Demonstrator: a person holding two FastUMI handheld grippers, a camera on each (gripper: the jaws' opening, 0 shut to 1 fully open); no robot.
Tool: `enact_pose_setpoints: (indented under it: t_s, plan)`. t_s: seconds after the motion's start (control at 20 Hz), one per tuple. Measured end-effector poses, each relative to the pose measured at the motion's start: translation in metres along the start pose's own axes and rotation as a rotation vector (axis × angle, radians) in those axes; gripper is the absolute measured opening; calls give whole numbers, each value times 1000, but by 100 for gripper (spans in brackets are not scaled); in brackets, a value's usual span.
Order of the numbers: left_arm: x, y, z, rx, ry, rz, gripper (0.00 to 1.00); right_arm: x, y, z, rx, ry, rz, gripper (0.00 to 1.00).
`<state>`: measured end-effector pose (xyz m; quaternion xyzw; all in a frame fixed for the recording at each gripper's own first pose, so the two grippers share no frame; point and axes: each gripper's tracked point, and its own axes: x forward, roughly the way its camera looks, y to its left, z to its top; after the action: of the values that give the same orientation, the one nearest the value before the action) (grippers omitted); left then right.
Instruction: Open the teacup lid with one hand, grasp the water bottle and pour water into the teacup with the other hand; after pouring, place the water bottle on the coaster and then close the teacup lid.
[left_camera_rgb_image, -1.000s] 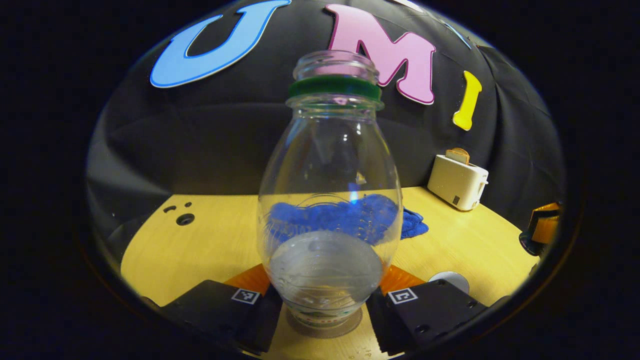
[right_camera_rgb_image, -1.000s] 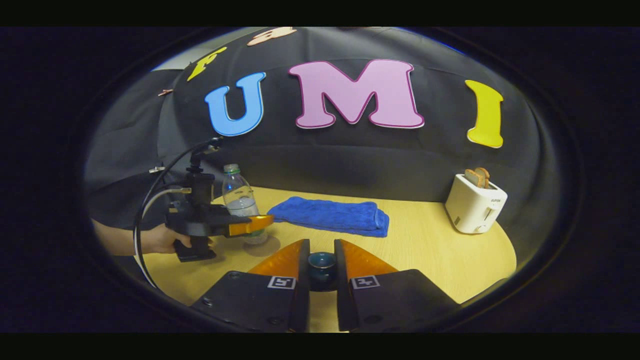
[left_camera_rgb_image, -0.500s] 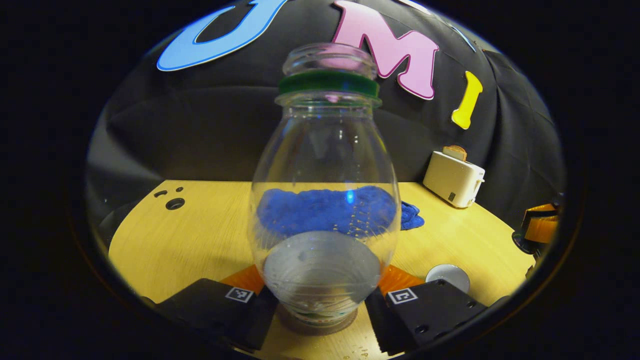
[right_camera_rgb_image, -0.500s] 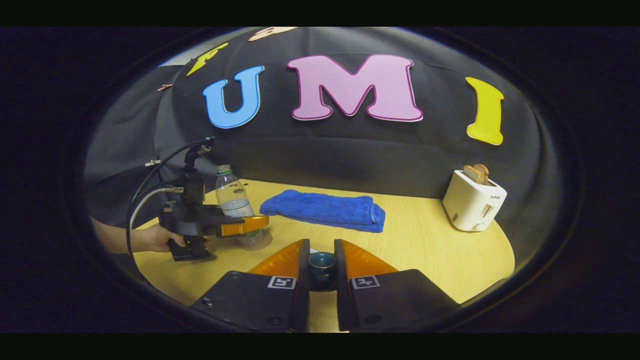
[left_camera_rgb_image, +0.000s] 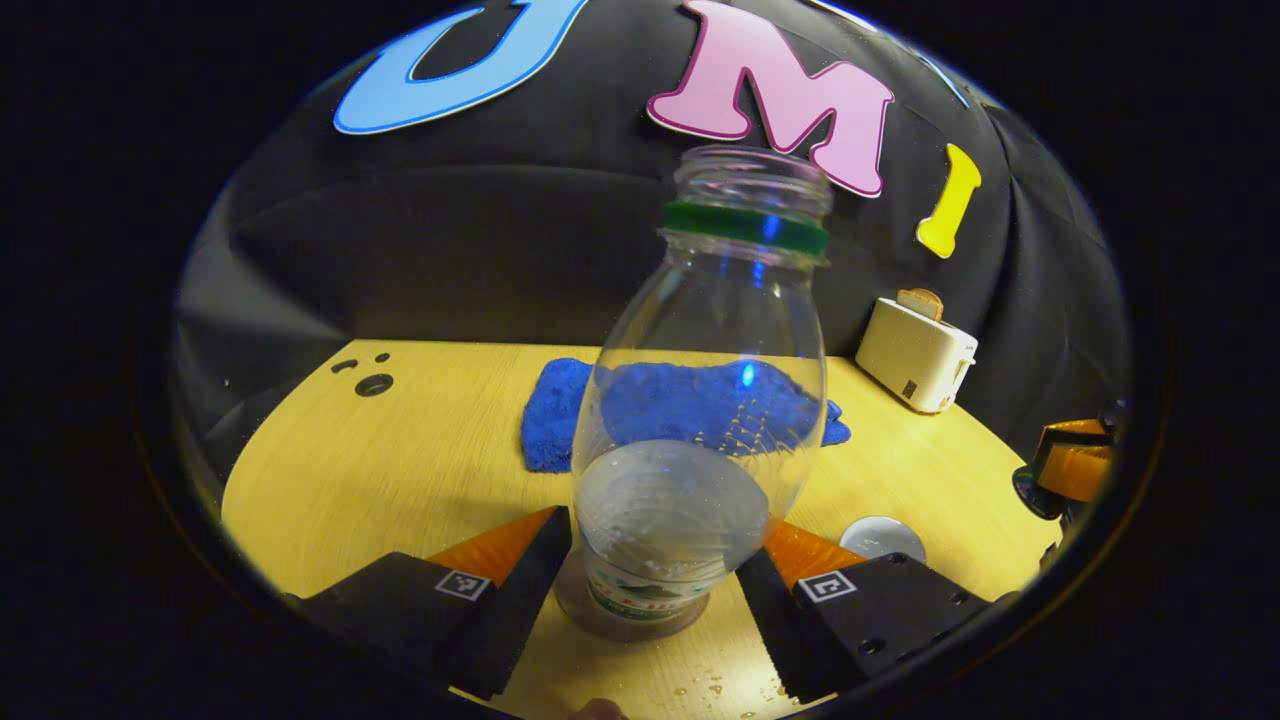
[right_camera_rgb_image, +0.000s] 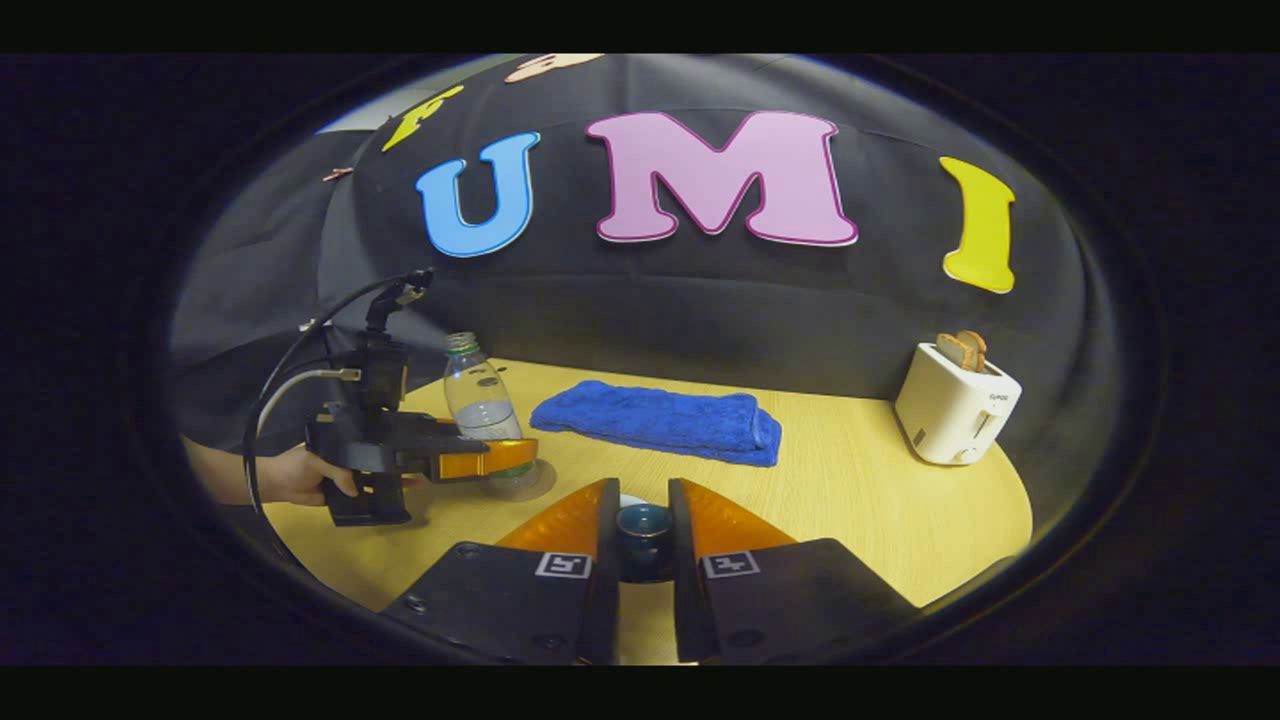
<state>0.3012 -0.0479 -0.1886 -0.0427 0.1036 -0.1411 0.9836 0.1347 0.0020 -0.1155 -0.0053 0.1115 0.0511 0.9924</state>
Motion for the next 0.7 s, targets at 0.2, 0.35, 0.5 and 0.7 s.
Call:
enact_pose_setpoints:
  t_s: [0.2,0.35,0.5,0.7]
  plan:
    - [-19,0,-15,-6,41,-7,95,0,0,1,1,-1,1,25]
    - [-36,3,-32,-17,78,-1,96,5,1,1,3,-9,1,25]
    - [-62,7,-47,-77,97,9,96,18,6,4,15,-29,16,25]
    - [-111,27,-62,-60,110,94,96,44,20,5,10,-78,47,30]
